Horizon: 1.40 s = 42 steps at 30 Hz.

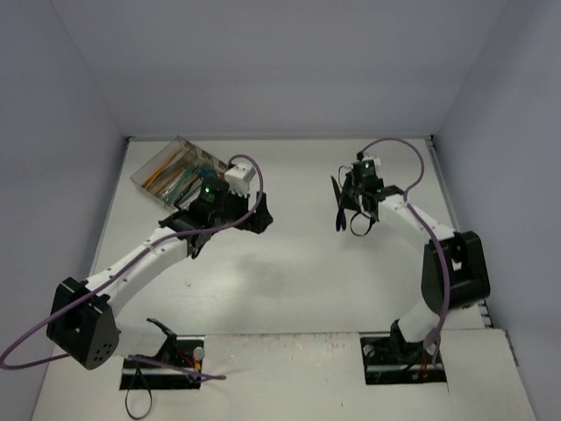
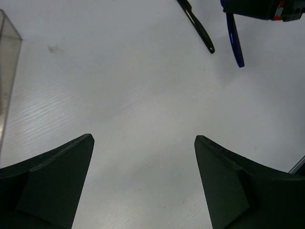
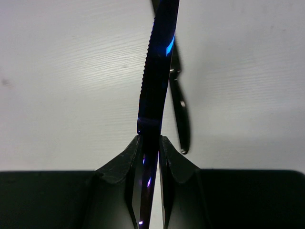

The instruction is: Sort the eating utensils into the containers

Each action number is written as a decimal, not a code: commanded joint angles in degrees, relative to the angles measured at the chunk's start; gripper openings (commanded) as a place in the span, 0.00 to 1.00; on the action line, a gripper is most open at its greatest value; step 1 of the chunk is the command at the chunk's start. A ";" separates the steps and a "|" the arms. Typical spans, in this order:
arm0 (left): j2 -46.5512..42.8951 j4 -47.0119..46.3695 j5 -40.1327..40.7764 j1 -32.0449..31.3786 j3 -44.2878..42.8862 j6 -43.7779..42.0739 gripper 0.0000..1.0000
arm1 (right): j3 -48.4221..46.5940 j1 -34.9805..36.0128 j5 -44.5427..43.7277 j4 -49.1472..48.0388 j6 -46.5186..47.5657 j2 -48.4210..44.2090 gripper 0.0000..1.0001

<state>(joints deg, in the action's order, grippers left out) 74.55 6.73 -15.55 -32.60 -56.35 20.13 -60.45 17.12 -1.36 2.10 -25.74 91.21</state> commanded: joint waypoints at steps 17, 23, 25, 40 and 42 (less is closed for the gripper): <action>16.90 -11.22 -3.55 -10.49 -15.09 10.99 0.84 | 6.48 9.67 6.70 -14.53 -12.62 -14.52 0.00; 18.58 -11.22 -3.26 -11.26 -15.54 12.29 0.75 | 7.42 10.18 7.51 -16.42 -14.01 -16.09 0.00; 19.14 -11.22 -3.75 -11.33 -15.72 12.99 0.71 | 7.61 10.43 7.69 -16.67 -14.32 -16.22 0.00; 18.83 -9.49 -0.70 -11.49 -15.55 12.52 0.00 | 8.78 12.32 8.01 -17.92 -14.69 -16.15 0.03; 18.34 -7.41 0.46 -11.34 -15.53 10.59 0.00 | 9.04 12.32 7.51 -17.91 -14.68 -16.34 0.14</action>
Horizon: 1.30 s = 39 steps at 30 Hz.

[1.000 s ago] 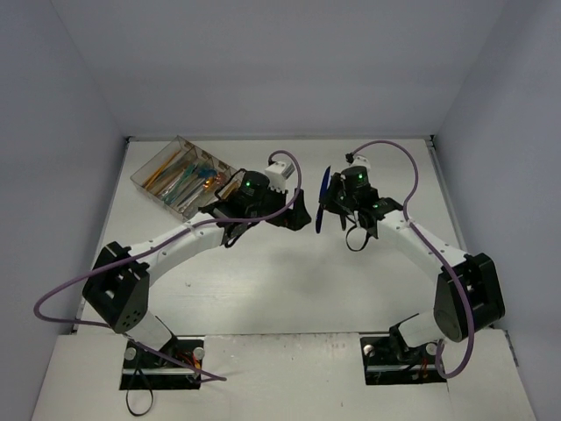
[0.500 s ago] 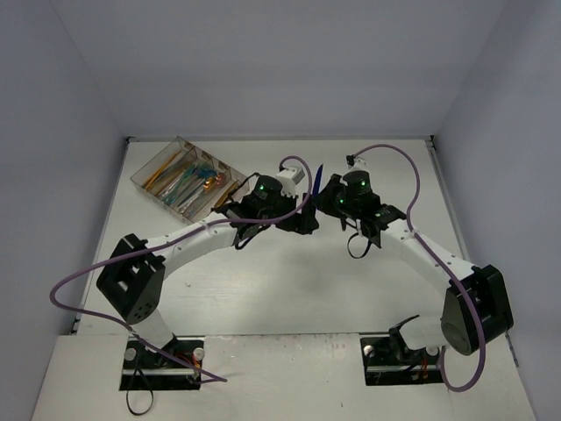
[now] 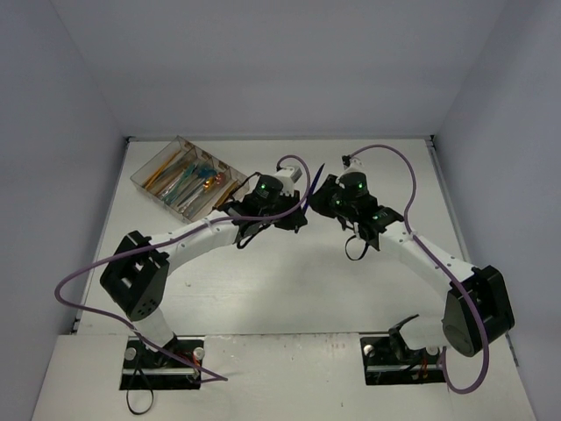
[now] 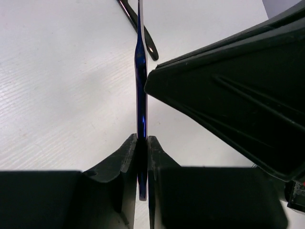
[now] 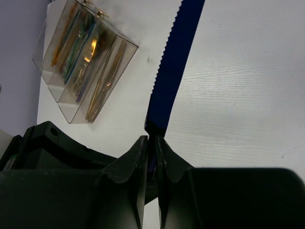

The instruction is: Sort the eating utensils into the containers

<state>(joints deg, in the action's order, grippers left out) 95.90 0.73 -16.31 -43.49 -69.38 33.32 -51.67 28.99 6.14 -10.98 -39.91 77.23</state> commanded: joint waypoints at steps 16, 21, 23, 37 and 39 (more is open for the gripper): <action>-17.72 21.44 12.69 19.07 2.50 -30.55 0.00 | 2.40 -3.14 -3.99 -0.54 5.86 -7.86 0.45; -15.75 26.82 10.91 25.15 -0.18 -47.20 0.00 | 4.47 -6.05 -3.15 0.78 7.04 -9.29 0.46; -14.21 27.73 10.54 26.98 -0.91 -51.29 0.00 | 5.50 -7.16 -2.19 0.84 7.13 -9.53 0.46; -3.52 22.48 9.89 29.95 -0.99 -56.78 0.01 | 8.69 -10.10 1.07 1.13 8.53 -10.17 0.46; -2.88 20.88 10.05 30.19 -1.17 -57.10 0.06 | 9.01 -10.18 1.07 1.21 9.01 -9.53 0.46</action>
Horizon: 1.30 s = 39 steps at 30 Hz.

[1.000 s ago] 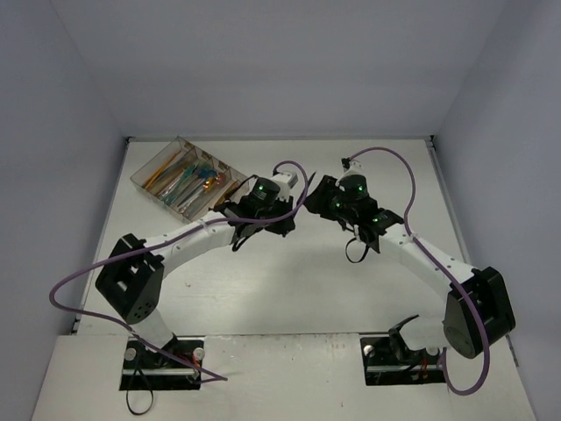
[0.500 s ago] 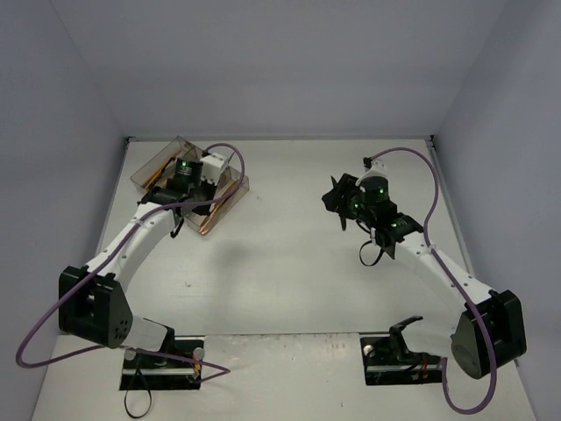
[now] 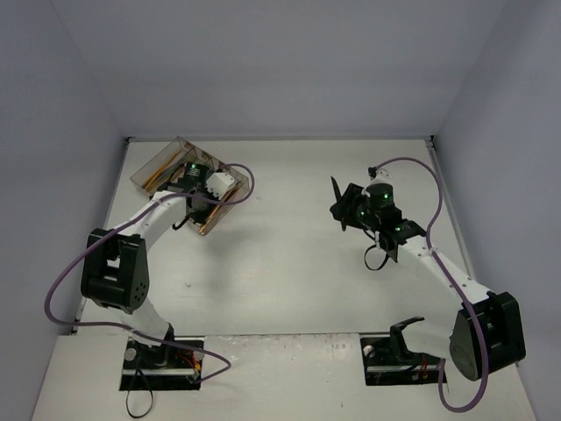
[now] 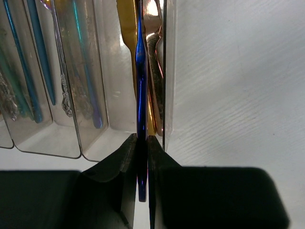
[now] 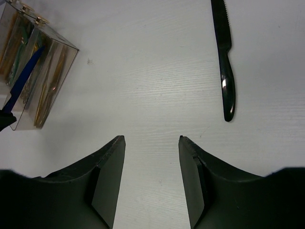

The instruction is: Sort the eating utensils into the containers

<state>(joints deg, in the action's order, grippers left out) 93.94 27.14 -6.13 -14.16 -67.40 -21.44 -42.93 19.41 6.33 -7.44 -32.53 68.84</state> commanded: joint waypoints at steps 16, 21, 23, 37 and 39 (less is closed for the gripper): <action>-2.35 -7.06 1.46 0.97 -4.38 0.04 0.46 | 0.26 -0.60 -2.67 -1.50 4.48 1.27 0.46; -9.18 -4.77 3.93 0.97 -7.66 8.46 0.56 | -5.98 -0.67 -8.65 2.97 10.68 7.12 0.46; -12.94 -5.01 3.58 0.97 -7.60 12.36 0.62 | -9.64 -0.71 -10.89 5.37 12.87 10.99 0.46; -36.74 -12.86 3.44 0.89 13.48 25.96 0.83 | -28.66 -2.41 -13.78 13.58 19.01 35.80 0.47; -37.73 -13.90 3.52 0.64 16.41 27.16 0.83 | -30.19 -2.77 -13.81 13.68 19.41 38.15 0.47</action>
<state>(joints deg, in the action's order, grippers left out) 58.00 16.91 -3.37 -13.74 -55.28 1.00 -68.28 17.57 -5.12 4.85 -15.51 104.05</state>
